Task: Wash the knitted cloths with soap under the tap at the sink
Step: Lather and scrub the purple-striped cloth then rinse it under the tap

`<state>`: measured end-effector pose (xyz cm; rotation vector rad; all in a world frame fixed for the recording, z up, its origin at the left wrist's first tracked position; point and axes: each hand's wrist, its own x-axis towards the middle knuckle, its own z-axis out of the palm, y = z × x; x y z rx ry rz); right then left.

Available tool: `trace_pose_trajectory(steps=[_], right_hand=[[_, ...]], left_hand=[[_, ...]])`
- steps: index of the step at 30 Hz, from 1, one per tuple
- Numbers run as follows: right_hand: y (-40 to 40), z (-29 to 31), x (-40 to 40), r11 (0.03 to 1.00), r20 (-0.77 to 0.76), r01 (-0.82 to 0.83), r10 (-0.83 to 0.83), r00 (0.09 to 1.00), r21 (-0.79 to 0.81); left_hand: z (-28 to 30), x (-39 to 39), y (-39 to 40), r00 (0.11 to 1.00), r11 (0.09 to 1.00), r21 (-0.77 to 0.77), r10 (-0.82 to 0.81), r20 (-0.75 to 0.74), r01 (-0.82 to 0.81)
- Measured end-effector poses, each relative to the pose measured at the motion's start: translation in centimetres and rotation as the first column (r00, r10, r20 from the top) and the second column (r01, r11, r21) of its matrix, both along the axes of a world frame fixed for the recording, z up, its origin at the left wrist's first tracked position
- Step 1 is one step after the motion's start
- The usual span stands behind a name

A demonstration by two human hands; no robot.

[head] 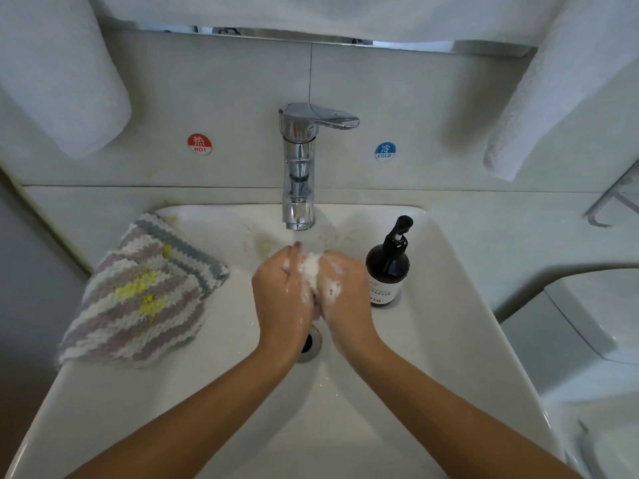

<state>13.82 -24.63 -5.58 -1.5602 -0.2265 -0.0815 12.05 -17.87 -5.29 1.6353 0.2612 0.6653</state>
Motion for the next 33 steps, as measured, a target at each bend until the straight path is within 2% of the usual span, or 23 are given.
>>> trace_pose_trajectory(steps=[2,6,9,11,13,15,19,21,24,26,28,31,33], right_hand=[[-0.2,0.4,1.3,0.998,0.024,0.042,-0.041,0.999,-0.048],[-0.5,0.3,0.8,0.968,0.257,0.119,-0.060,0.965,-0.222],[-1.1,-0.5,0.6,0.895,0.531,0.261,-0.032,0.847,-0.362],[-1.0,-1.0,0.5,0.883,0.594,0.276,0.004,0.804,-0.379],[-0.4,-1.0,0.1,0.909,0.534,0.240,-0.023,0.845,-0.342],[0.4,-0.4,-0.1,0.944,0.391,0.187,-0.070,0.918,-0.271],[0.7,1.7,0.7,0.985,0.040,0.158,-0.161,0.986,0.067],[0.6,1.7,0.9,0.975,-0.013,0.164,-0.164,0.986,0.148],[0.6,0.8,-0.8,0.990,0.089,0.091,-0.101,0.991,0.107],[0.4,0.2,-1.4,0.995,0.137,0.055,-0.065,0.988,0.079],[0.3,0.5,-0.4,0.996,0.076,0.076,-0.079,0.994,0.042],[0.0,1.1,0.9,0.996,-0.141,0.086,-0.082,0.987,0.024],[-0.2,1.4,-0.2,0.999,-0.104,0.044,-0.043,0.994,0.014]], left_hand=[[-0.1,-0.8,-0.4,0.998,0.997,0.052,-0.051,0.021,0.050],[0.3,-0.2,1.1,0.994,0.987,0.115,-0.109,0.001,0.108],[0.6,0.6,2.1,0.982,0.987,0.056,-0.142,-0.121,0.150],[0.6,0.9,2.4,0.976,0.991,0.012,-0.129,-0.176,0.133],[0.6,1.0,2.5,0.987,0.997,0.017,-0.074,-0.140,0.078],[0.5,0.6,2.0,0.999,0.996,0.084,-0.021,-0.046,0.025],[0.0,-1.2,-0.1,0.999,0.971,0.238,-0.026,0.037,0.016],[0.0,-1.2,-0.6,0.998,0.959,0.284,-0.039,0.045,0.025],[0.3,0.6,0.1,0.999,0.989,0.144,0.033,0.017,-0.035],[0.3,0.9,0.6,1.000,0.995,0.097,0.015,0.006,-0.015],[0.2,-0.2,0.1,0.999,0.993,0.114,-0.044,0.016,0.042],[0.0,-1.4,-0.9,0.993,0.989,0.101,-0.113,0.031,0.109],[0.0,0.1,-0.4,0.998,0.995,0.070,-0.067,-0.007,0.067]])
